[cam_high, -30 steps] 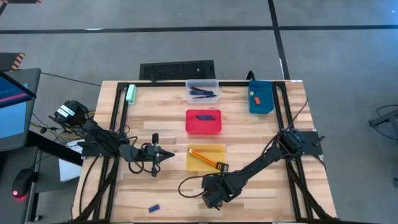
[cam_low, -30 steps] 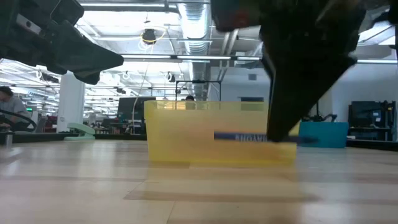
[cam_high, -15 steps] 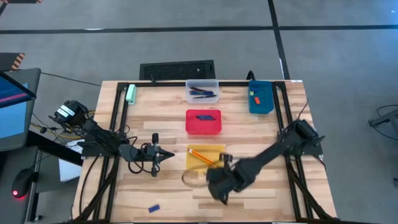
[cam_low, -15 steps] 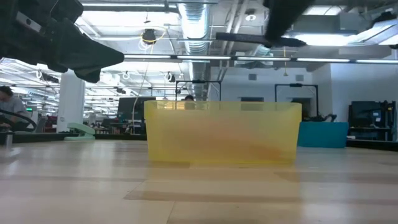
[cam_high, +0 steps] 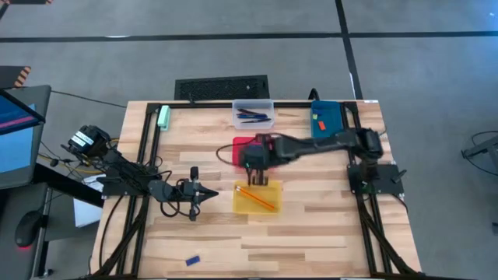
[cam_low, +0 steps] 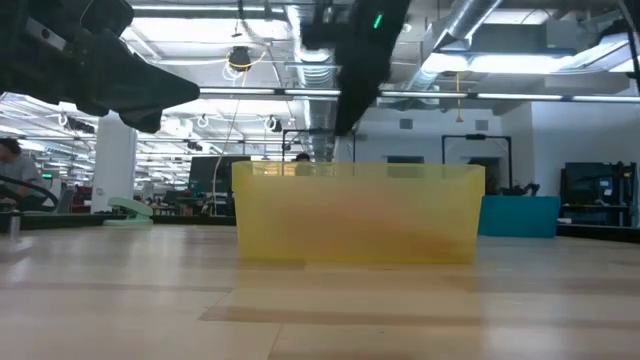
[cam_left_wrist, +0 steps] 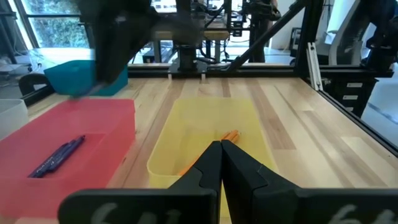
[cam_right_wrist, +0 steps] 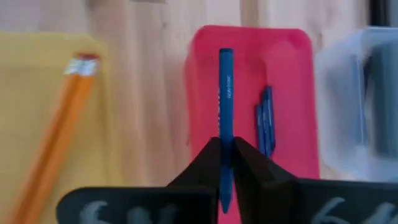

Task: Sort crayons/erasers/pens/pencils in bins
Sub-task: Put the blue crayon into the red bin, then put the blue eraser into the blue bin

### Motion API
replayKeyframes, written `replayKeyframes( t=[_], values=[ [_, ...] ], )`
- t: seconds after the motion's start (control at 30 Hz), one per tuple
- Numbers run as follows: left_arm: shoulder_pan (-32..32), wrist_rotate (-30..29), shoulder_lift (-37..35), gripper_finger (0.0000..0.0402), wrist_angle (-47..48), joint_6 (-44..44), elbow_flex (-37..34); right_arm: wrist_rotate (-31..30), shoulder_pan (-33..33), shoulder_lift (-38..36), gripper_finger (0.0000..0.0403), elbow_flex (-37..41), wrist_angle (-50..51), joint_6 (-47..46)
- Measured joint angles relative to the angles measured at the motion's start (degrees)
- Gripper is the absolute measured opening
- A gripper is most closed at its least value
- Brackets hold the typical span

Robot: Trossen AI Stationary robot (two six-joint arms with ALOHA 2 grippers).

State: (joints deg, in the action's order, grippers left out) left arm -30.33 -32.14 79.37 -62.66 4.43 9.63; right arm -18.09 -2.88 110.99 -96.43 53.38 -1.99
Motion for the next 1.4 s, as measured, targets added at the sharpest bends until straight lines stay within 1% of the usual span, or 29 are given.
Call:
replayKeyframes(
  t=[0.17,0.33,0.5,0.67,0.77,0.9,1.03,1.2,1.3,1.4],
  values=[
    [0.0,0.0,0.0,0.0,0.3,0.1,0.0,6.1,7.1,4.8,0.0038,0.1,-3.7,9.2],
    [0.0,0.0,0.0,0.0,0.8,-0.1,0.4,7.5,11.0,9.5,0.0038,0.2,-4.7,13.9],
    [0.0,-0.1,0.0,0.0,1.4,0.3,0.5,8.3,12.8,10.4,0.0038,0.2,-6.1,15.7],
    [0.0,-0.1,0.0,0.0,2.0,0.5,0.5,9.4,13.6,10.3,0.004,0.1,-6.6,15.2],
    [0.0,0.0,0.0,0.0,2.3,0.4,0.5,9.4,14.0,10.2,0.0049,0.1,-6.4,15.2],
    [0.0,0.0,0.0,0.0,2.9,0.0,0.5,9.4,14.0,10.2,0.0068,0.5,-7.0,15.3],
    [0.0,0.2,0.0,0.0,3.8,0.3,0.5,9.4,14.2,10.1,0.0093,0.5,-7.6,12.9],
    [0.0,1.9,0.0,0.0,5.6,4.0,0.5,8.8,13.2,10.1,0.0122,0.3,-6.2,12.8],
    [0.0,2.0,0.0,0.0,6.9,7.0,0.5,6.8,11.3,8.2,0.0116,-0.4,-2.1,11.7],
    [0.0,2.0,0.0,0.0,7.3,7.7,0.5,6.0,9.4,4.5,0.0084,0.2,-0.9,11.1]
  ],
)
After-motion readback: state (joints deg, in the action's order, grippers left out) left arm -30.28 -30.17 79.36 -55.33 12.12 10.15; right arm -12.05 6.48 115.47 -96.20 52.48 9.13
